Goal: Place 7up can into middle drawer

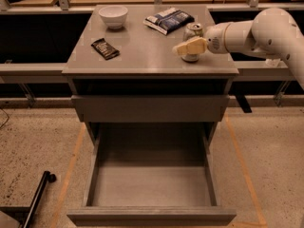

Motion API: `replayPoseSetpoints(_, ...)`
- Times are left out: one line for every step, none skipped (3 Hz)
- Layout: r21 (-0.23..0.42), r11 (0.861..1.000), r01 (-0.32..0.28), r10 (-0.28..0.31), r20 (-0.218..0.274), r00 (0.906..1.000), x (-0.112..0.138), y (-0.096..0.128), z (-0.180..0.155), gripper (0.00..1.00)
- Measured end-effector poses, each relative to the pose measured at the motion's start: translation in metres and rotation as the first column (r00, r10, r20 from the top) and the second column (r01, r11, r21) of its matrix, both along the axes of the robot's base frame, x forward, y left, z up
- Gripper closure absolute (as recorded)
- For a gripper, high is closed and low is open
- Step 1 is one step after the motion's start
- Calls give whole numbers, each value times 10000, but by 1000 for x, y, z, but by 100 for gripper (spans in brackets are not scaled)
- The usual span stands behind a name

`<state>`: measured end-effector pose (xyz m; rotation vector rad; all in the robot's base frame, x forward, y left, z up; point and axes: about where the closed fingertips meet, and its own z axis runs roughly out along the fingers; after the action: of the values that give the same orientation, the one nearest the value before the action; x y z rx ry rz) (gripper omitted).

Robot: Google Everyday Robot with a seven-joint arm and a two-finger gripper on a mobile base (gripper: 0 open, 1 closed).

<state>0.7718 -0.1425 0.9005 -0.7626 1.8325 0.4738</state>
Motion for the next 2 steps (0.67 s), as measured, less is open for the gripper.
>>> replayPoseSetpoints(412, 9992, 14, -32, 448, 9990, 24, 5, -3, 0)
replayPoseSetpoints(382, 9992, 120, -143, 609, 9980, 29, 2, -7, 18)
